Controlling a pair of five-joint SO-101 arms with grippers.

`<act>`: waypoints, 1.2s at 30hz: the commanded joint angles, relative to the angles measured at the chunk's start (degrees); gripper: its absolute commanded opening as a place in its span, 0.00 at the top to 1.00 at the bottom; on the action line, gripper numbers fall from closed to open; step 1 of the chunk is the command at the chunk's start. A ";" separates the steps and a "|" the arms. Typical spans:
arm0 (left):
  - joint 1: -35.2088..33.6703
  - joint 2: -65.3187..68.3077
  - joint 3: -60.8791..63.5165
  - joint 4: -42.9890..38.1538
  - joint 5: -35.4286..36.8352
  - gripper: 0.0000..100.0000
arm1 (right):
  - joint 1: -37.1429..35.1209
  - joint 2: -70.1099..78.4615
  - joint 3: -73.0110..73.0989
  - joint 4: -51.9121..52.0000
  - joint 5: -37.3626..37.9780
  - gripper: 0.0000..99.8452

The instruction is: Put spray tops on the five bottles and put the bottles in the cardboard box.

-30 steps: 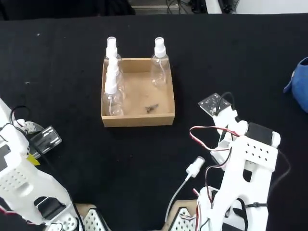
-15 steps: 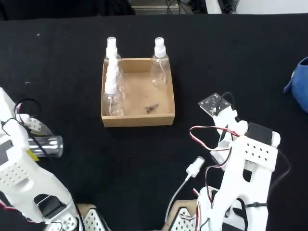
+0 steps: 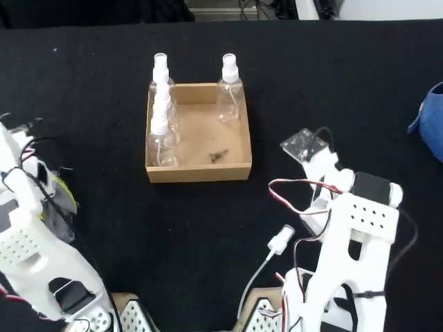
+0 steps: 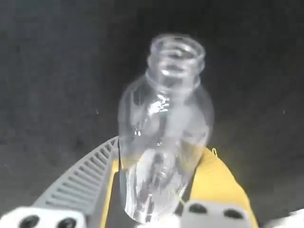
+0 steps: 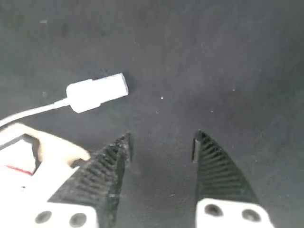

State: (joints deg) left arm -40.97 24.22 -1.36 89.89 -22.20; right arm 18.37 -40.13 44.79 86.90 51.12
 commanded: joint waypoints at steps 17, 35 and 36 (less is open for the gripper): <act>1.63 -3.96 -6.99 -9.23 -13.27 0.81 | -7.38 -1.98 -5.05 2.55 -6.51 0.82; 3.74 -4.57 6.20 -17.76 -13.27 0.82 | -9.14 -1.71 3.82 -3.16 -1.14 0.82; 3.74 -4.57 6.81 -18.11 -13.27 0.82 | -9.14 -1.54 4.53 -3.69 0.97 0.82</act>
State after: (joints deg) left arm -37.89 22.99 3.56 74.42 -35.12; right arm 10.29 -40.13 47.60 87.60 47.96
